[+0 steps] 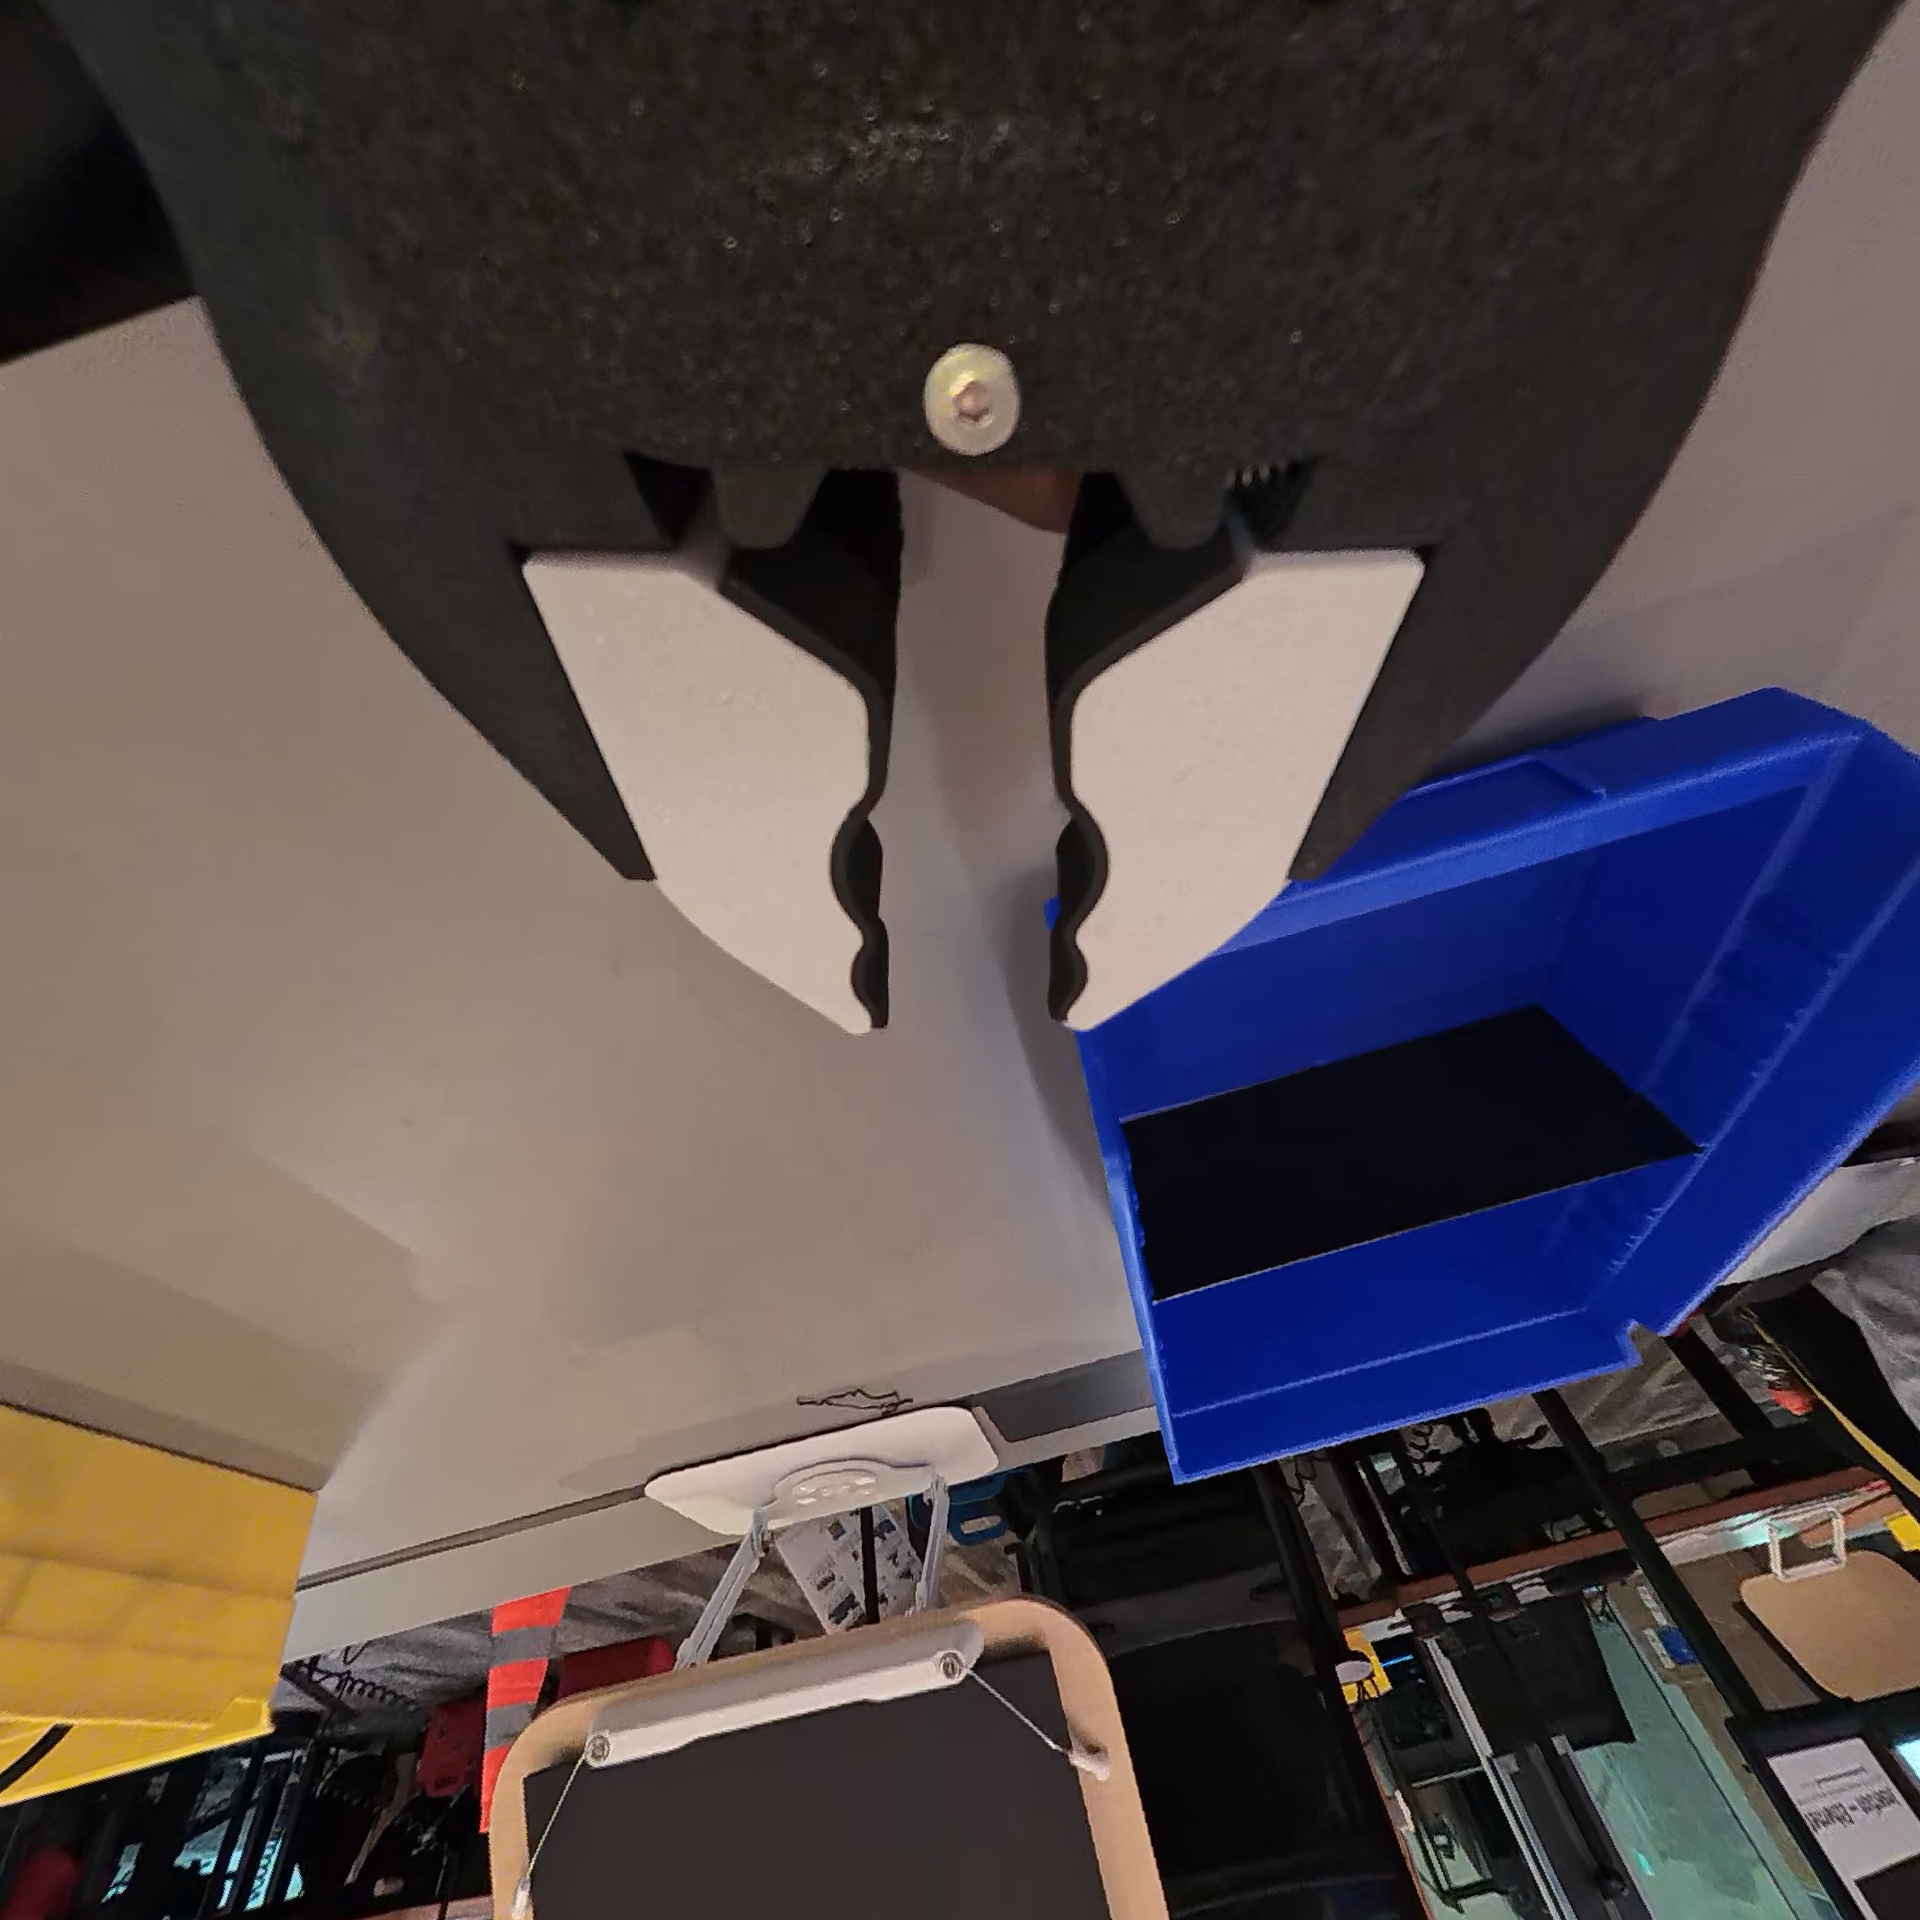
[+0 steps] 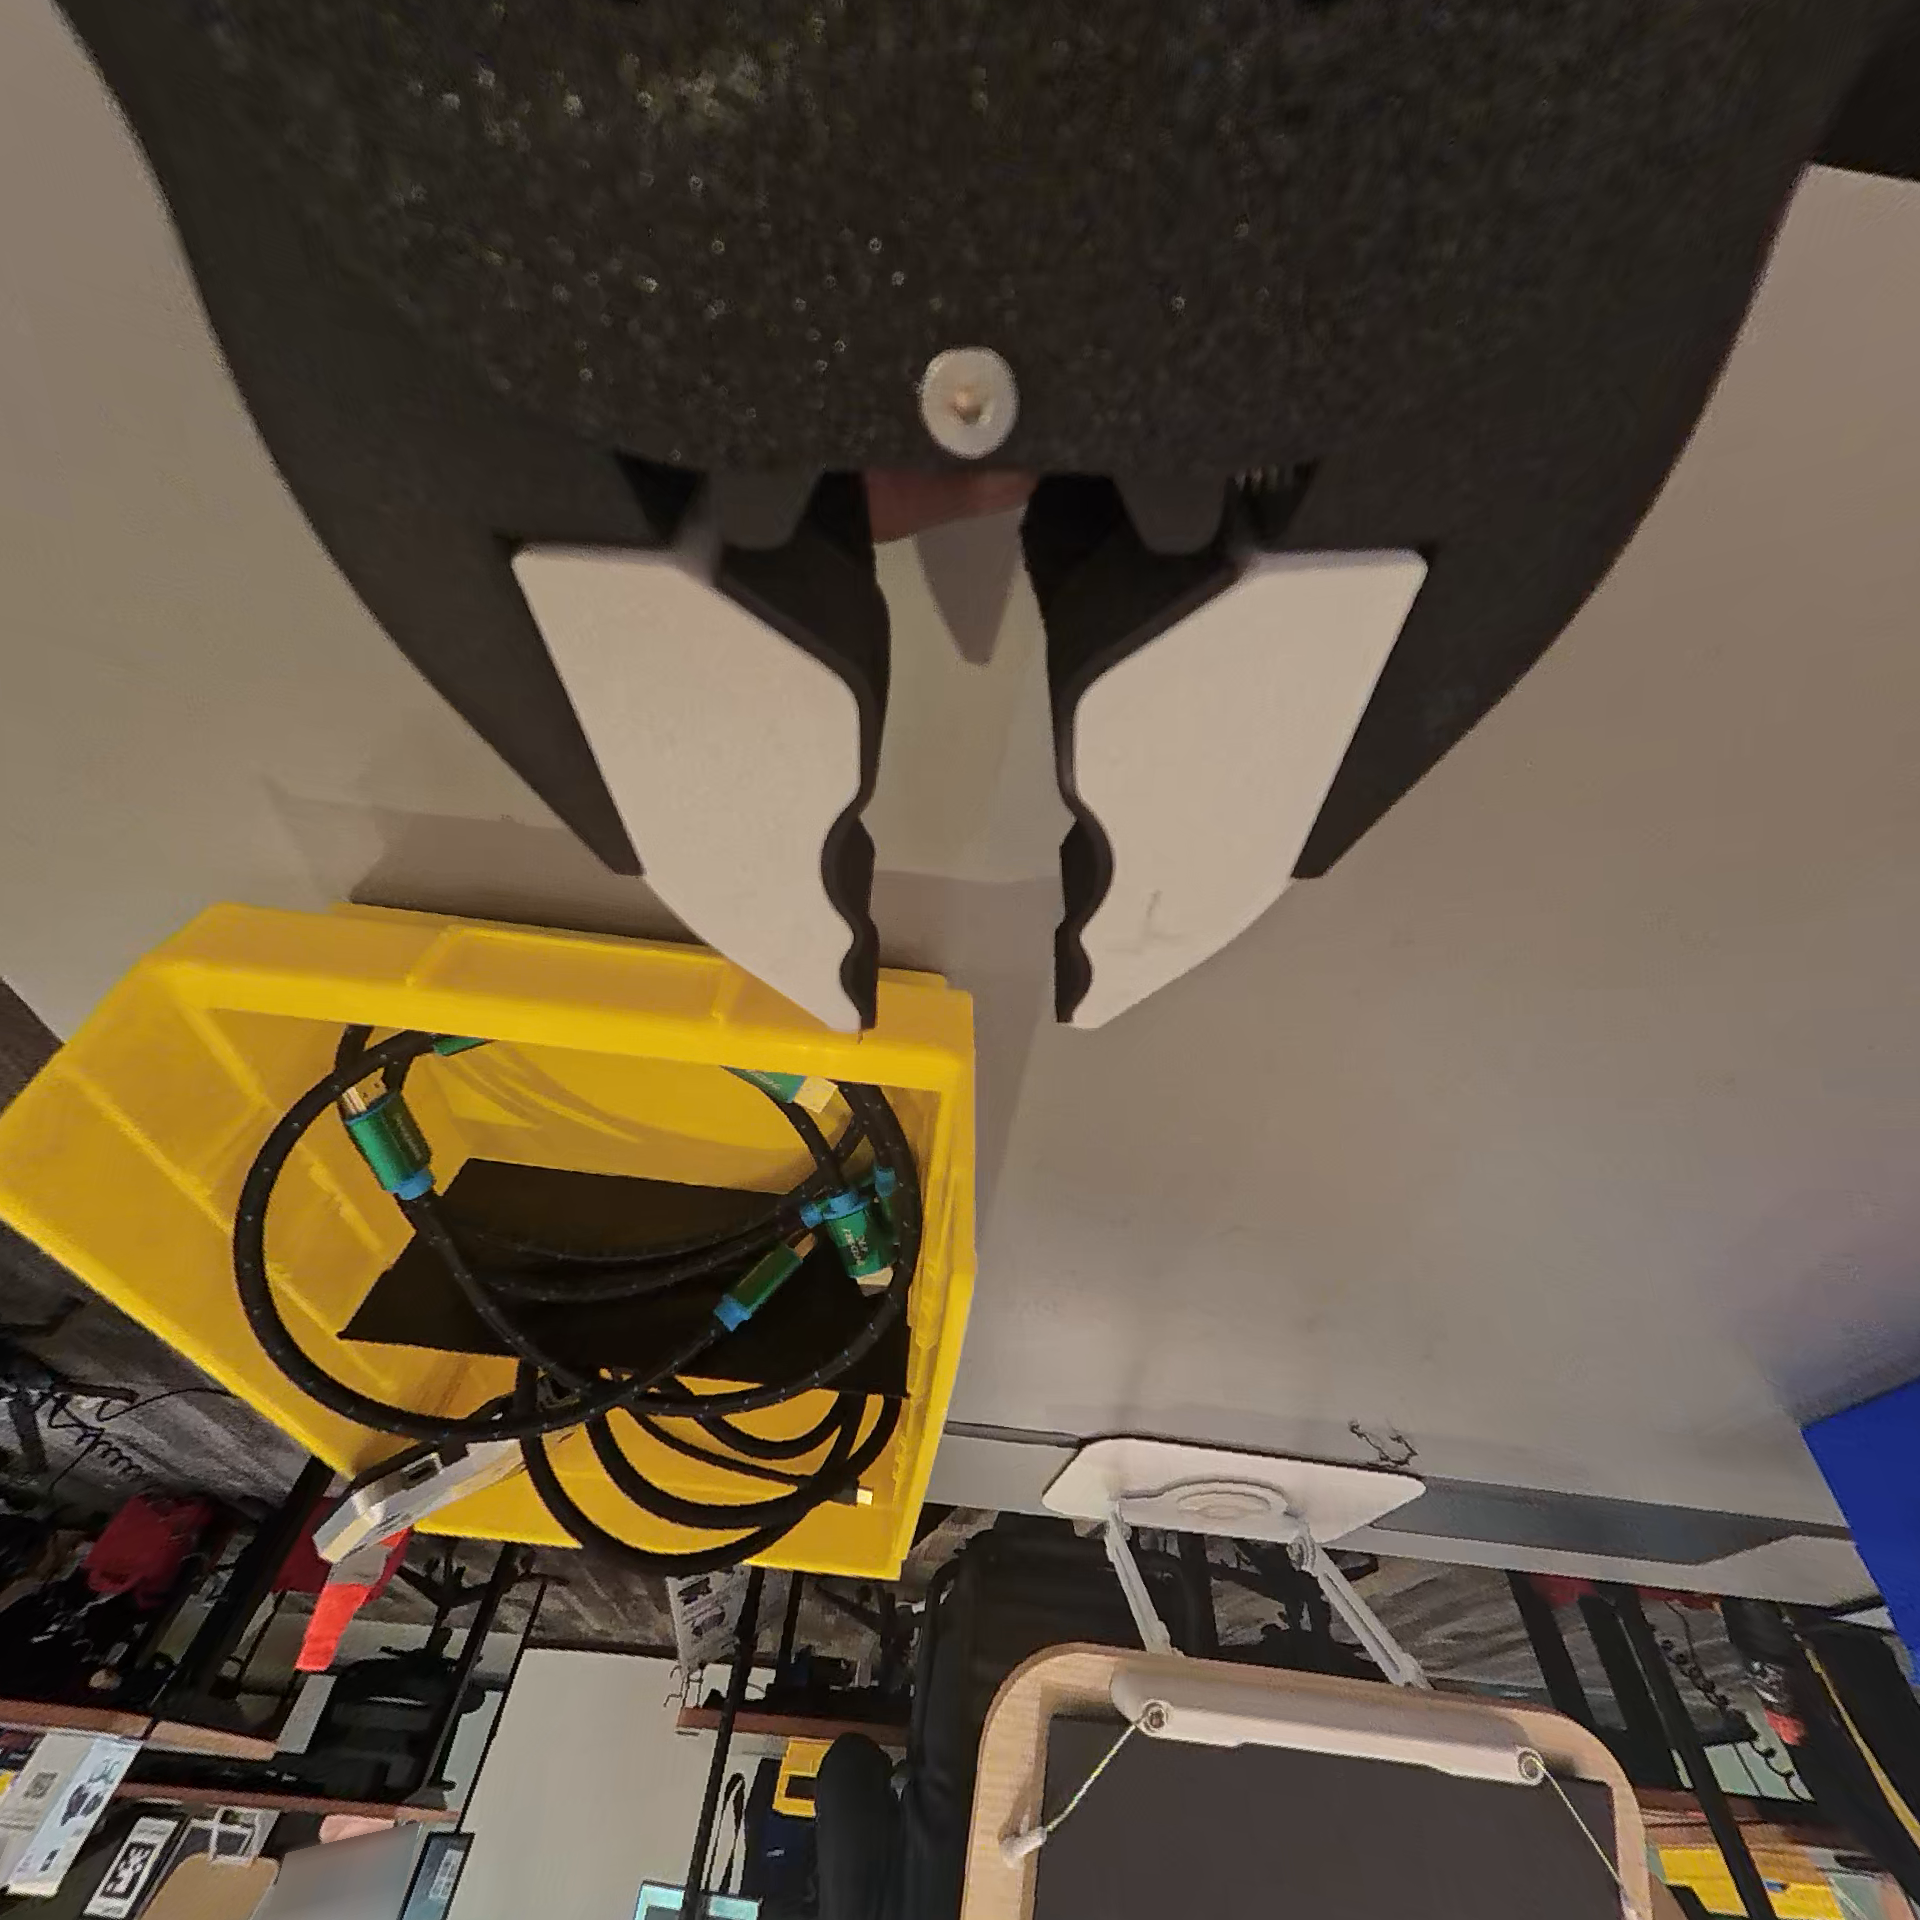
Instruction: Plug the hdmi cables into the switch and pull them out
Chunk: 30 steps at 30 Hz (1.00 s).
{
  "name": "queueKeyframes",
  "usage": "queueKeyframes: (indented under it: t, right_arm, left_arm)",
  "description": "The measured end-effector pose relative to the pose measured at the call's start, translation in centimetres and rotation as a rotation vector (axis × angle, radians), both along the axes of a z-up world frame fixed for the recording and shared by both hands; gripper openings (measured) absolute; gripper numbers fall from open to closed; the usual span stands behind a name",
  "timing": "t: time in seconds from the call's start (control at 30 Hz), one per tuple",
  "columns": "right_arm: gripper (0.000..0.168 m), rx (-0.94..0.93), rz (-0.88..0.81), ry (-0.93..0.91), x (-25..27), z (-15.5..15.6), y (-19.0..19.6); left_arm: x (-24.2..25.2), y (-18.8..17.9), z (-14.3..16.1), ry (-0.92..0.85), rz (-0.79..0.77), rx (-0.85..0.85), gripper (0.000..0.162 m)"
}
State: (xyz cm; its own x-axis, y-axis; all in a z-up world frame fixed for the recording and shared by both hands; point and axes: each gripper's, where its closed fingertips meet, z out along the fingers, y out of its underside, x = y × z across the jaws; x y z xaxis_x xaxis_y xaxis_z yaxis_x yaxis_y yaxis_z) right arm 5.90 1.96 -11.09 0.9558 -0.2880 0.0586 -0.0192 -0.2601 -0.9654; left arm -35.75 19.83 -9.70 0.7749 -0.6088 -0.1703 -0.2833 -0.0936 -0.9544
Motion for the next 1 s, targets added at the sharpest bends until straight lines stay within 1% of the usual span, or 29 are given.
queueKeyframes:
  t: [0.2, 0.27, 0.37, 0.5, 0.53, 0.6, 0.7, 0.73, 0.77, 0.8, 0.87, 0.9, 0.93, 0.97, 1.0]
  right_arm:
    - [0.032, -0.009, 0.02, 0.009, -0.8, -0.2, -0.1]
    - [0.033, 0.015, 0.024, 0.043, -1.0, 0.1, -0.1]
    - [0.037, 0.015, 0.028, 0.026, -1.2, 0.0, 0.6]
    - [0.043, 0.011, 0.073, 0.072, -2.2, 0.0, 3.6]
    - [0.047, 0.013, 0.055, 0.059, -1.8, 0.2, 4.4]
    - [0.049, -0.002, -0.032, 0.03, -0.2, 0.2, 5.9]
    - [0.054, -0.051, -0.065, 0.107, 0.8, -1.2, 8.3]
    - [0.059, -0.064, -0.068, 0.133, 0.8, -1.6, 9.0]
    - [0.059, -0.069, -0.073, 0.137, 0.8, -1.8, 9.4]
    - [0.056, -0.077, -0.043, 0.137, 0.2, -1.8, 9.9]
    - [0.061, -0.093, 0.091, 0.155, -2.5, -1.7, 10.9]
    - [0.059, -0.101, 0.151, 0.142, -3.8, -1.7, 11.0]
    - [0.045, -0.105, 0.182, 0.112, -4.6, -1.6, 10.8]
    - [0.037, -0.082, 0.189, 0.078, -5.0, -1.0, 10.6]
    - [0.041, -0.047, 0.192, 0.051, -5.3, -0.1, 10.3]
  left_arm:
    - [0.1, -0.1, -0.3, 0.002, -0.015, -0.017, 0.029]
    - [0.3, -0.3, -0.3, 0.005, -0.022, -0.022, 0.029]
    - [0.6, -0.6, -0.2, 0.014, -0.035, -0.006, 0.029]
    - [1.1, -0.9, -0.3, 0.049, -0.05, 0.019, 0.029]
    - [1.2, -0.9, -0.5, 0.063, -0.047, 0.024, 0.029]
    - [1.2, -0.8, -0.8, 0.087, -0.035, 0.03, 0.029]
    - [1.3, -0.9, -0.8, 0.082, -0.046, 0.039, 0.029]
    - [1.5, -0.9, -0.7, 0.07, -0.056, 0.037, 0.029]
    - [1.7, -1.0, -0.7, 0.059, -0.068, 0.029, 0.029]
    - [2.1, -1.1, -0.7, 0.051, -0.082, 0.019, 0.029]
    - [3.5, -1.5, -0.8, 0.038, -0.118, 0.001, 0.029]
    - [4.6, -1.9, -1.0, 0.03, -0.142, -0.015, 0.029]
    - [6.0, -2.4, -1.1, 0.027, -0.176, -0.035, 0.029]
    - [7.6, -2.9, -1.2, 0.024, -0.207, -0.051, 0.031]
    - [9.4, -3.6, -1.3, 0.016, -0.238, -0.068, 0.031]
